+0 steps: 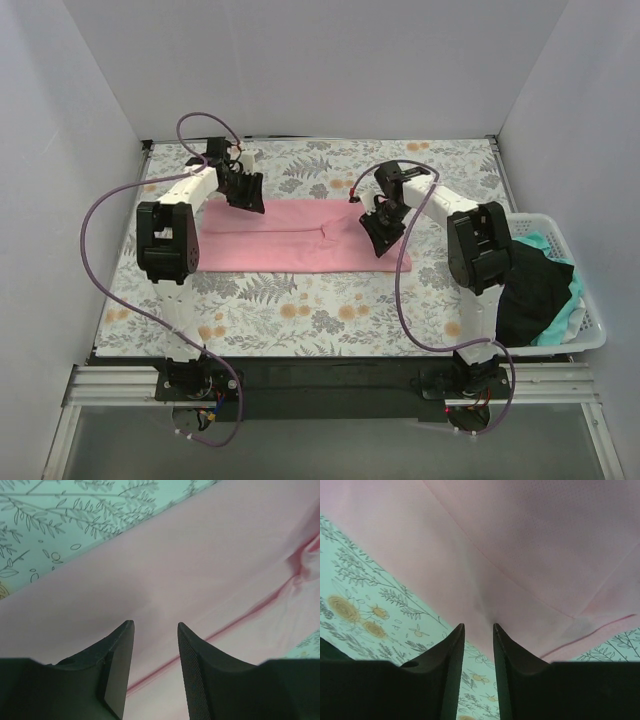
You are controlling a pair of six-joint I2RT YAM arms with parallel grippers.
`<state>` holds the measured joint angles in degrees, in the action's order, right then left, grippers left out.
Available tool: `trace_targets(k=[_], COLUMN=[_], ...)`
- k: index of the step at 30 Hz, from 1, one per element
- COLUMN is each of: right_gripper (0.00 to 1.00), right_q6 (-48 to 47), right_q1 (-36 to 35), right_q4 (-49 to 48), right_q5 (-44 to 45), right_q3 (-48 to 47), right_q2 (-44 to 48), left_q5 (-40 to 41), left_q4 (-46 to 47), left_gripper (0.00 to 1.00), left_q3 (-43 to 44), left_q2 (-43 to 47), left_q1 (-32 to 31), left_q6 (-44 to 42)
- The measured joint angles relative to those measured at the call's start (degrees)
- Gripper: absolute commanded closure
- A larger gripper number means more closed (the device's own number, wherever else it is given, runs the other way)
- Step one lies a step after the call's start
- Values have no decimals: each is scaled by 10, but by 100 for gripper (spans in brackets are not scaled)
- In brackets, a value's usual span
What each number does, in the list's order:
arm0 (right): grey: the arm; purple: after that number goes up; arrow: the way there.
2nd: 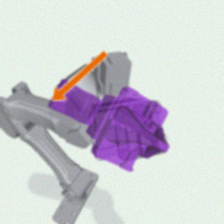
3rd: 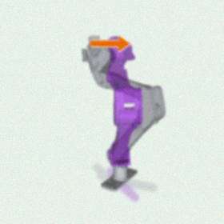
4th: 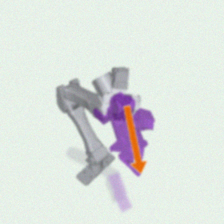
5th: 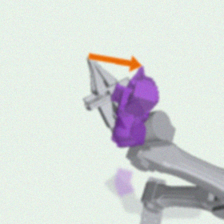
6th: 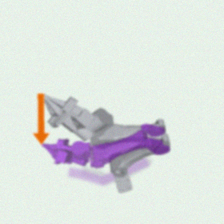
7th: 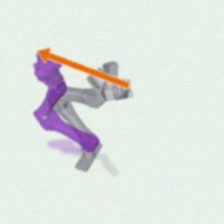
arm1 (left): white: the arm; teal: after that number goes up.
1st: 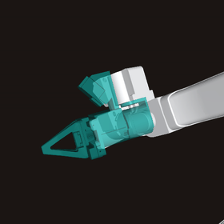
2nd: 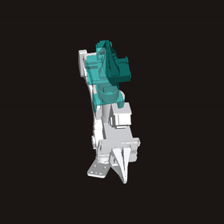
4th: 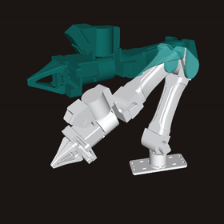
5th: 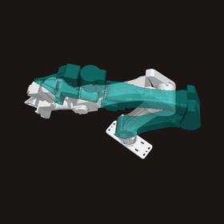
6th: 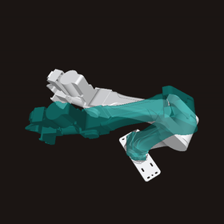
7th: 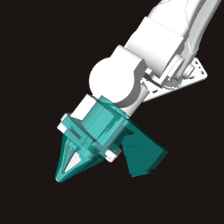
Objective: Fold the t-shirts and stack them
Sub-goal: Fold the tshirt
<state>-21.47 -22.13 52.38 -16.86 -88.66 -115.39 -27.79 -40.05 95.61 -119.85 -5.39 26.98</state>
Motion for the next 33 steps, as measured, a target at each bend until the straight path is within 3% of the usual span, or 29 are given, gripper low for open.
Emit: trace_targets(k=[4,10,15,17,20,23,26,33], right_gripper=[68,73,71,67,45,34,31,25], right_q6=[-5,-33,-102,-141,-188,-214,-218,-177], right_q1=[-8,-1,13,20,26,27,22,15], right_q4=[-7,7,-17,-106,-227,-305,-336,-330], right_q5=[49,136,259,310,358,376,377,342], right_q3=[-7,-116,-395,-488,-451,-339,-296,-301], right_q2=[-35,-108,-273,-337,-339,-274,-204,-62], left_q5=[21,18,2,-2,-5,-3,17,84], left_q4=[-28,-33,-30,-31,-31,-28,-17,3], left_gripper=[61,61,61,61,62,66,67,76], left_q3=[10,9,-1,-6,-9,-9,-16,-35], left_q2=[-38,-40,-29,-20,-5,1,1,0], left_q1=[13,51,87,90,82,67,41,-19], left_q6=[-14,-20,-47,-64,-93,-122,-151,-201])
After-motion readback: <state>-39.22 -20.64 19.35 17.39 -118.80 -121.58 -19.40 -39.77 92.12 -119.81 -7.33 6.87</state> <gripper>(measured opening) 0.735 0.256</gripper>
